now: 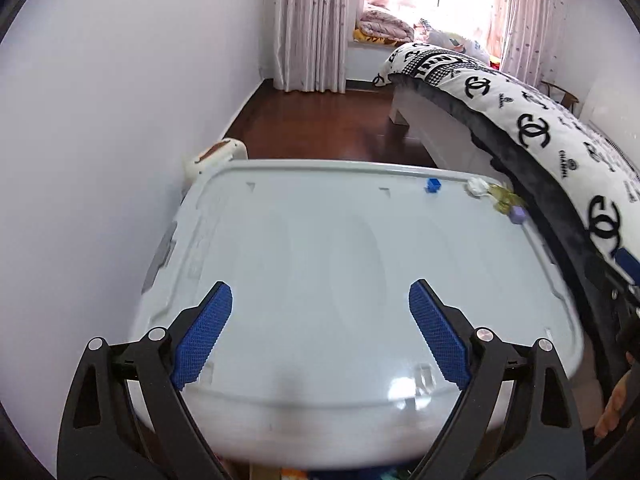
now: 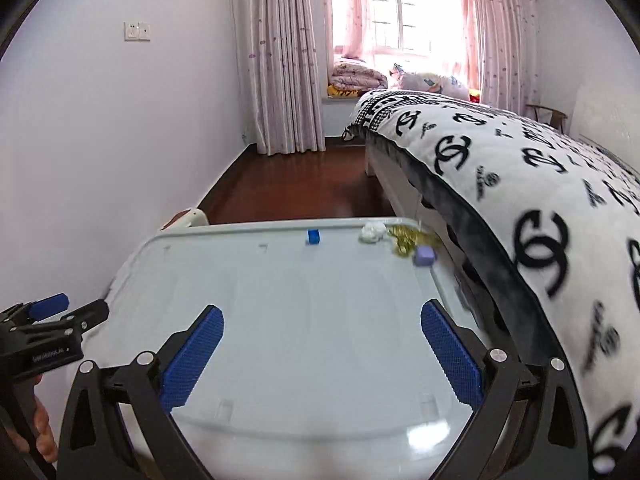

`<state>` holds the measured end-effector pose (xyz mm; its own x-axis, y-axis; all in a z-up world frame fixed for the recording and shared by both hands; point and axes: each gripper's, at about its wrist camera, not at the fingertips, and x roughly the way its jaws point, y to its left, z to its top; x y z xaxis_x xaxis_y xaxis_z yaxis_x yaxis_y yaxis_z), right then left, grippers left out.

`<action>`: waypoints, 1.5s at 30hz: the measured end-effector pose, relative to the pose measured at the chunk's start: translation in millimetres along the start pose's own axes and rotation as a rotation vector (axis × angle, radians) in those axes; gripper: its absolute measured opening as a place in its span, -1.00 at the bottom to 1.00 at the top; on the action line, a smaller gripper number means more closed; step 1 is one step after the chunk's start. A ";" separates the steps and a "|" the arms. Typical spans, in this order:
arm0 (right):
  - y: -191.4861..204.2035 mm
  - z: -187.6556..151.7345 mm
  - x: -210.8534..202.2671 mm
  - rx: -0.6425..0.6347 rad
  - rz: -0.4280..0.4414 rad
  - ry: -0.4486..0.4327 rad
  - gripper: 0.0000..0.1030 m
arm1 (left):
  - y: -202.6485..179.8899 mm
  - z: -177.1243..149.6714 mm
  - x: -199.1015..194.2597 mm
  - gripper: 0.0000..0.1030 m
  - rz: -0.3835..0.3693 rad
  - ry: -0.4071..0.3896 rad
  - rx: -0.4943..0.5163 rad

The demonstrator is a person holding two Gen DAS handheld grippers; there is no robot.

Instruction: Collect trash

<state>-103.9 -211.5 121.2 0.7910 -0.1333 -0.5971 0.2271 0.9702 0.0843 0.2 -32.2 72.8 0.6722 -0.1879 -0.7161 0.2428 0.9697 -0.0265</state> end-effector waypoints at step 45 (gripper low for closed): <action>-32.2 -24.1 63.5 0.059 -0.015 0.141 0.89 | 14.8 -22.7 46.2 0.71 0.087 0.117 0.014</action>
<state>-74.7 -246.4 61.4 0.7008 -0.1142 -0.7042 0.2749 0.9541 0.1188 19.0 -23.0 23.5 0.6055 -0.0826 -0.7915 0.1974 0.9791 0.0489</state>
